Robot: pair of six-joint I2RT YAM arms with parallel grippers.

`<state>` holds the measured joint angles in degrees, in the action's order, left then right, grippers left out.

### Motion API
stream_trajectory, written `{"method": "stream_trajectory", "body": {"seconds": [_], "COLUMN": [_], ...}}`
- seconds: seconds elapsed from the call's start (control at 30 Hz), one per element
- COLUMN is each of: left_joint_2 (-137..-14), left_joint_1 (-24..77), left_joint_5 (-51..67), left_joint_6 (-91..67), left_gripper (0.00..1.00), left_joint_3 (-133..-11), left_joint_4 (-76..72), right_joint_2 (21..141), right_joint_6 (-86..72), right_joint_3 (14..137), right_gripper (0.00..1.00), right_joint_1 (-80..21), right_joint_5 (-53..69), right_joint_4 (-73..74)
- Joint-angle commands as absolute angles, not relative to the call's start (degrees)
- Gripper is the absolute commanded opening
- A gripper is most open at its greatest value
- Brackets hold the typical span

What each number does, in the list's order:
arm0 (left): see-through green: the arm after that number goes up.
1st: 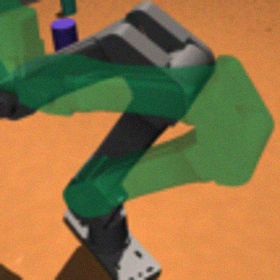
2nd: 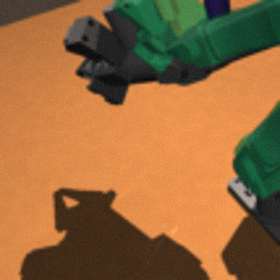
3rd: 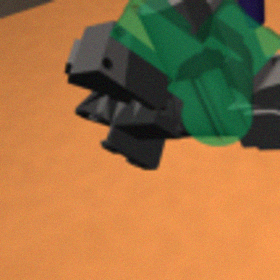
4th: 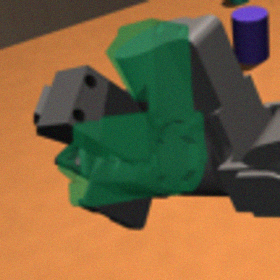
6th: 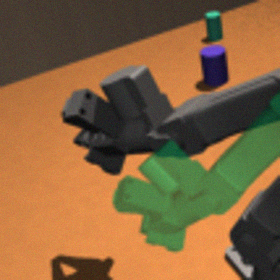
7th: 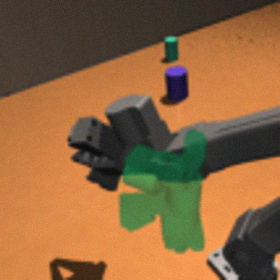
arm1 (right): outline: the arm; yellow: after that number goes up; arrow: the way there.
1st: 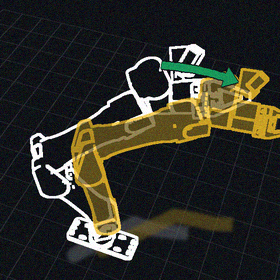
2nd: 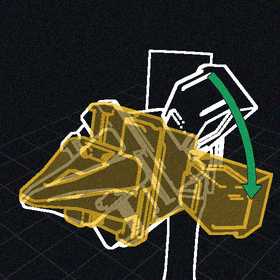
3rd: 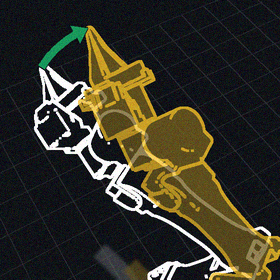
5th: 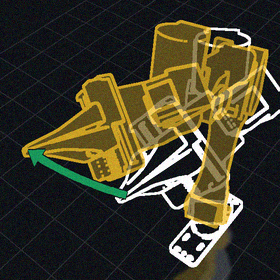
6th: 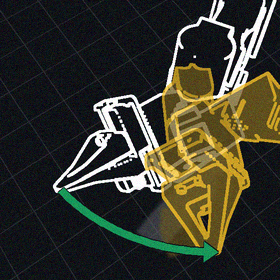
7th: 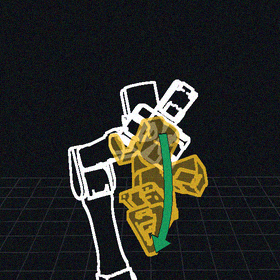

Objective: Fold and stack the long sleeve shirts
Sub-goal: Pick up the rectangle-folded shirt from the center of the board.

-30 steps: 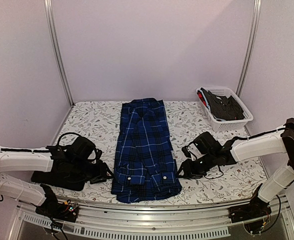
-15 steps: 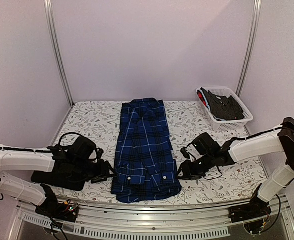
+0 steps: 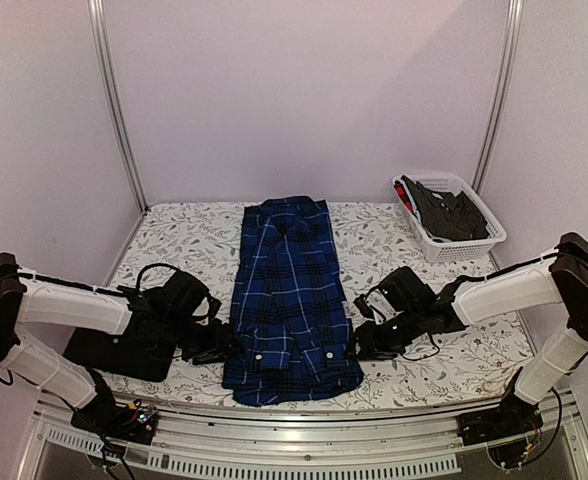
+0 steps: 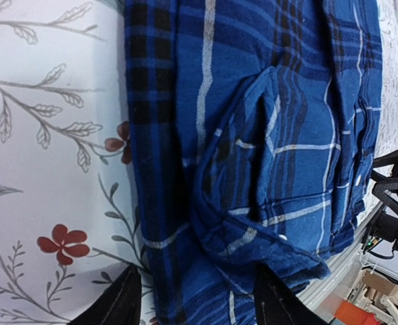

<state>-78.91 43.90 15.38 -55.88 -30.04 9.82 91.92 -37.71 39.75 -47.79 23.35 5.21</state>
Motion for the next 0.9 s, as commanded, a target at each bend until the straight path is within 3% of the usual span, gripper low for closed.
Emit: {"method": "stream_trajectory", "body": {"seconds": [0.0, 0.43, 0.63, 0.87], "left_joint_2": [-80.4, -88.2, -88.9, -87.4], "left_joint_1": [45.1, 47.2, 48.0, 48.0], "left_joint_5": [14.9, 14.9, 16.3, 18.6], "left_joint_6": [-53.8, -53.6, -54.5, -55.4], "left_gripper": [0.58, 0.53, 0.37, 0.17], "left_joint_3": [-30.9, -32.3, -32.0, -31.7], "left_joint_4": [13.3, 15.8, 14.7, 14.2], "right_joint_2": [93.5, 94.8, 94.9, 94.7], "right_joint_6": [-37.5, -37.6, -37.9, -38.5], "right_joint_3": [40.1, 41.2, 41.2, 41.7], "right_gripper": [0.46, 0.46, 0.41, 0.20], "right_joint_1": [-48.5, -49.7, -49.8, -49.8], "right_joint_5": [23.0, 22.8, 22.8, 23.8], "right_joint_4": [6.8, 7.6, 7.5, 7.0]}}
